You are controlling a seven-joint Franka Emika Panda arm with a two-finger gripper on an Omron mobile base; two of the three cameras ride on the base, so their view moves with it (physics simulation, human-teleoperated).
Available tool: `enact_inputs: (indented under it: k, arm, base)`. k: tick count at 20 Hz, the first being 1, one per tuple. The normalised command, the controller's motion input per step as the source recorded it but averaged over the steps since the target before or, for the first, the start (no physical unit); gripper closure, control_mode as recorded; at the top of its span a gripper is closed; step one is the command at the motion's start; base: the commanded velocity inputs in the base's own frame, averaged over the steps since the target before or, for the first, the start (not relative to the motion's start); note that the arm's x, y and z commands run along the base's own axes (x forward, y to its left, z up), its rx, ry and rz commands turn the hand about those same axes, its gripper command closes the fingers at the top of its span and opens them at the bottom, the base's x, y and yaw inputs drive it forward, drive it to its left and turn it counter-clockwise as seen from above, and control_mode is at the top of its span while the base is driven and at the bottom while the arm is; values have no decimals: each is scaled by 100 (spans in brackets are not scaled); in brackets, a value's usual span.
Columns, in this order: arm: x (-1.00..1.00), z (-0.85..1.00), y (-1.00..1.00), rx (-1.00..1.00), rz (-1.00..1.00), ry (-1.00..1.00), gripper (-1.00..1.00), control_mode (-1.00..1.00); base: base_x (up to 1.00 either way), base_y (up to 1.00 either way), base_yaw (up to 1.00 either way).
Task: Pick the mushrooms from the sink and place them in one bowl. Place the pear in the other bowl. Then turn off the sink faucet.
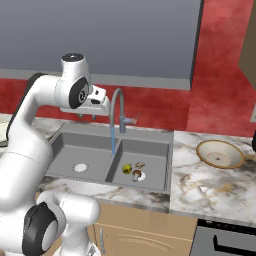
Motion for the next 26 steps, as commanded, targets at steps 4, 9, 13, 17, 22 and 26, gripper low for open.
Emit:
enact_inputs:
  k: [4, 9, 13, 17, 22, 26]
  arm:
    - [0, -1, -3, 0, 0, 0, -100, -100]
    - [-10, -28, -10, 1, 0, 0, -100, -100]
    - [-12, -40, -20, 0, -9, 0, -100, -100]
    - [-17, -27, -35, 2, -16, 0, -100, -100]
    - [-4, -21, -46, 4, -12, 1, -100, -100]
    - [1, -25, -50, 6, -6, 3, -100, -100]
  base:
    - [0, 0, 0]
    - [0, 0, 0]
    - [0, 0, 0]
    - [0, 0, 0]
    - [0, 0, 0]
    - [0, 0, 0]
